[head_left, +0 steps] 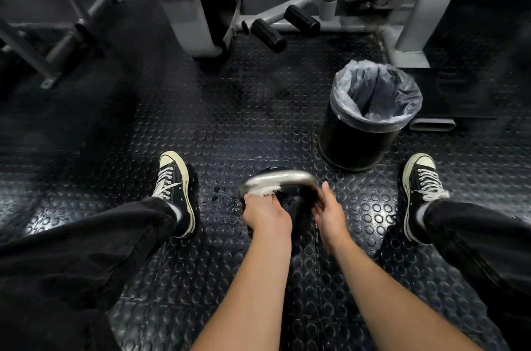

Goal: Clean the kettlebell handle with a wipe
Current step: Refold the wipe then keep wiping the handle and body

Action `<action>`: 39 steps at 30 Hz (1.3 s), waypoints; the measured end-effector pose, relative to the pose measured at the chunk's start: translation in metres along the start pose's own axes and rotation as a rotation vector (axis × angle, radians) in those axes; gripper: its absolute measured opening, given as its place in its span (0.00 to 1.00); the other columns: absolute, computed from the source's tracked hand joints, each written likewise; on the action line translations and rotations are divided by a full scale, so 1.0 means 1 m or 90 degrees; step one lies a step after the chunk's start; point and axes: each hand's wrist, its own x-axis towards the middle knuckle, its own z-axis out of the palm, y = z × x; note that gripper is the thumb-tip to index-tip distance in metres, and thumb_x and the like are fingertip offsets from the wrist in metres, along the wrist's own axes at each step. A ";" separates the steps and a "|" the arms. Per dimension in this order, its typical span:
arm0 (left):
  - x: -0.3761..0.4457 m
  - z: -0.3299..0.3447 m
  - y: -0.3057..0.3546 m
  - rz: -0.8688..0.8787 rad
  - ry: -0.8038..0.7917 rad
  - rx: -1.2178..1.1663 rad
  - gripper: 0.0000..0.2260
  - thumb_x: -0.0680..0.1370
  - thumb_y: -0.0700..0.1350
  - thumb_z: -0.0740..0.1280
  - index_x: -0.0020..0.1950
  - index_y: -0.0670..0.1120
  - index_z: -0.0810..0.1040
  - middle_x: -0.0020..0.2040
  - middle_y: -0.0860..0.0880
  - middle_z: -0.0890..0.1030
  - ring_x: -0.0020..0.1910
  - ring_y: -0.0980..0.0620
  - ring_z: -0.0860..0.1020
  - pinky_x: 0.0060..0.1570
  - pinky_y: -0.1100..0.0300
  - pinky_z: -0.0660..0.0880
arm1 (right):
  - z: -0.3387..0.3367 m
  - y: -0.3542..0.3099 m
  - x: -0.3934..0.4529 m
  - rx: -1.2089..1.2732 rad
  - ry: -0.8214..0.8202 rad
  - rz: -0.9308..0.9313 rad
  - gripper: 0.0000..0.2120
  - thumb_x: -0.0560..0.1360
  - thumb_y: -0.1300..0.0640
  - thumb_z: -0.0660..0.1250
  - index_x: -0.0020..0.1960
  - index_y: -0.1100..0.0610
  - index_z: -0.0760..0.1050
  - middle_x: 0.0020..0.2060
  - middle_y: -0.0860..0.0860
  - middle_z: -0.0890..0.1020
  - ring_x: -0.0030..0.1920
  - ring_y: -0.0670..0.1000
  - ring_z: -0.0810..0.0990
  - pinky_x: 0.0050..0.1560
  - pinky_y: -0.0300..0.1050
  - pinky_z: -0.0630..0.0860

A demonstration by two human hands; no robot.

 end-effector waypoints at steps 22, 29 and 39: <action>0.006 0.000 -0.011 0.006 -0.026 -0.013 0.16 0.86 0.42 0.54 0.69 0.33 0.70 0.70 0.38 0.73 0.71 0.41 0.71 0.74 0.47 0.64 | -0.002 0.000 0.004 0.018 0.003 -0.008 0.23 0.83 0.40 0.57 0.44 0.46 0.88 0.46 0.43 0.88 0.48 0.39 0.85 0.59 0.42 0.72; 0.004 -0.013 -0.014 0.004 -0.057 0.005 0.14 0.87 0.42 0.53 0.68 0.36 0.69 0.64 0.38 0.75 0.68 0.40 0.73 0.73 0.45 0.66 | -0.002 0.002 0.003 0.026 0.000 -0.007 0.23 0.83 0.40 0.57 0.44 0.44 0.88 0.49 0.45 0.88 0.51 0.41 0.85 0.62 0.45 0.73; 0.003 -0.017 -0.018 -0.033 -0.065 -0.035 0.13 0.87 0.42 0.53 0.66 0.38 0.71 0.61 0.40 0.77 0.67 0.41 0.75 0.71 0.46 0.69 | -0.001 0.003 0.003 0.010 -0.001 -0.015 0.21 0.82 0.38 0.56 0.45 0.40 0.87 0.50 0.44 0.87 0.56 0.44 0.83 0.64 0.46 0.72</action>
